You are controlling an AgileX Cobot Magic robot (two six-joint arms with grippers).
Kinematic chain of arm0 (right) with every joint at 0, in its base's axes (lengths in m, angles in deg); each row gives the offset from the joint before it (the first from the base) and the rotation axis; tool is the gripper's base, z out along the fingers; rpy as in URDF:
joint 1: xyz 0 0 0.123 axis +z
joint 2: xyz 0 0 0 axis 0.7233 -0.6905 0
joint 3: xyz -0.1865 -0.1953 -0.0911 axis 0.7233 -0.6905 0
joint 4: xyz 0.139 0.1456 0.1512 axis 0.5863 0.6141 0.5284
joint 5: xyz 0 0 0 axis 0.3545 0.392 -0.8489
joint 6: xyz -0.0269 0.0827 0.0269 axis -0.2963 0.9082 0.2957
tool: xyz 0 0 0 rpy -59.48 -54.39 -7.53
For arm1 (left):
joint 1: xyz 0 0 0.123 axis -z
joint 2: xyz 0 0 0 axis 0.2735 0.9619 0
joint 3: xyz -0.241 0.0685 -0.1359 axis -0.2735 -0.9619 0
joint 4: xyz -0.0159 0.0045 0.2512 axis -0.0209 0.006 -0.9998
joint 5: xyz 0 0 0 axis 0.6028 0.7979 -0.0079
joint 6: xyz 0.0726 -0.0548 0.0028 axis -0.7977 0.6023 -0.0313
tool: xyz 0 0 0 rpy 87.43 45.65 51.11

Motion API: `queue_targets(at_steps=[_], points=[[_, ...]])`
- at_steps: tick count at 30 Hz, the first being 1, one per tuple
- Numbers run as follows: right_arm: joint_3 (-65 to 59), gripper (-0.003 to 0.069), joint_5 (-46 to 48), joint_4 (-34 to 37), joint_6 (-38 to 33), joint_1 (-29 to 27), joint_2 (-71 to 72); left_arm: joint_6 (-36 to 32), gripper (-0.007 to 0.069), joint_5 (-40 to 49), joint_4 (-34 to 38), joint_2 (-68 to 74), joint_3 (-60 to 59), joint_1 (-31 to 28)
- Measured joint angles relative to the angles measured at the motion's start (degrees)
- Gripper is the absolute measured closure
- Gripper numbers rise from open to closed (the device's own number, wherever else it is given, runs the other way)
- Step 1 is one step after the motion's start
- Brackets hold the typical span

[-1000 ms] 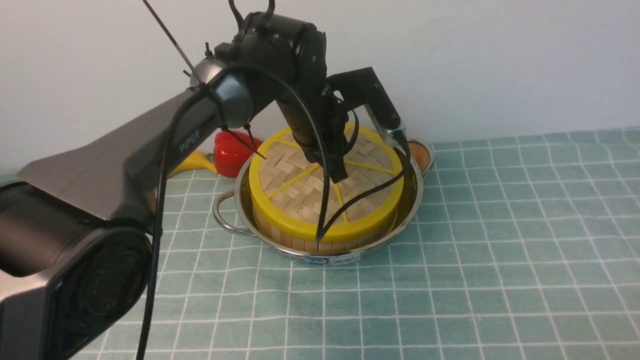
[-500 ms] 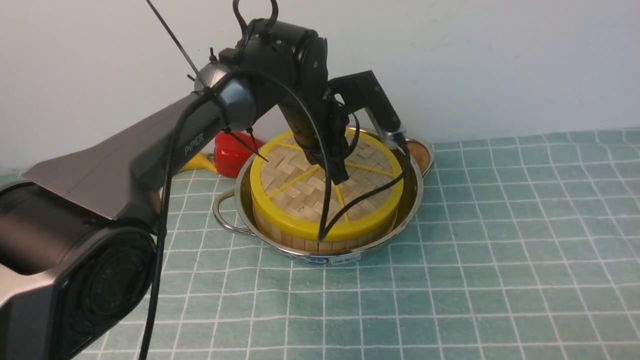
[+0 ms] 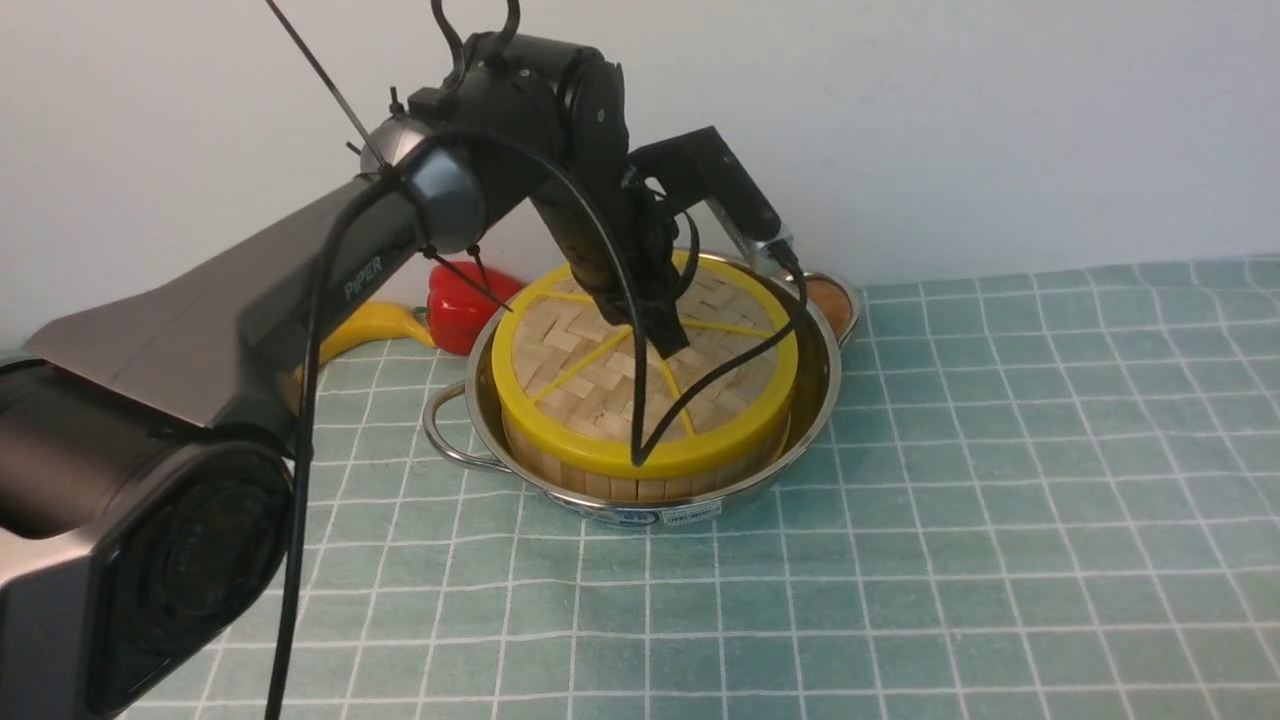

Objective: Place the steamer in the pot on the blue tablecloth, and put the lid on the steamer.
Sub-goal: 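Place the yellow bamboo steamer lid onto the steamer in the pot with the left gripper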

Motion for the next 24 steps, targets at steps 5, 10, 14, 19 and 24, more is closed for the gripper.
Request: queue_targets(at_steps=[5,10,14,19,24], points=[[0.0,0.0419,0.0,0.0,0.0,0.0,0.0,0.0,0.0501,0.0,0.3,0.0,0.0,-0.1],[0.0,0.0419,0.0,0.0,0.0,0.0,0.0,-0.1,0.0501,0.0,0.9,0.0,0.0,-0.2],[0.0,0.0419,0.0,0.0,0.0,0.0,0.0,-1.2,0.0501,0.1,0.9,-0.3,0.0,-0.2],[0.0,0.0419,0.0,0.0,0.0,0.0,0.0,-1.7,0.0501,0.7,0.9,-0.9,0.0,-0.2],[0.0,0.0419,0.0,0.0,0.0,0.0,0.0,-2.9,0.0501,1.1,0.9,-1.0,0.0,-0.2]])
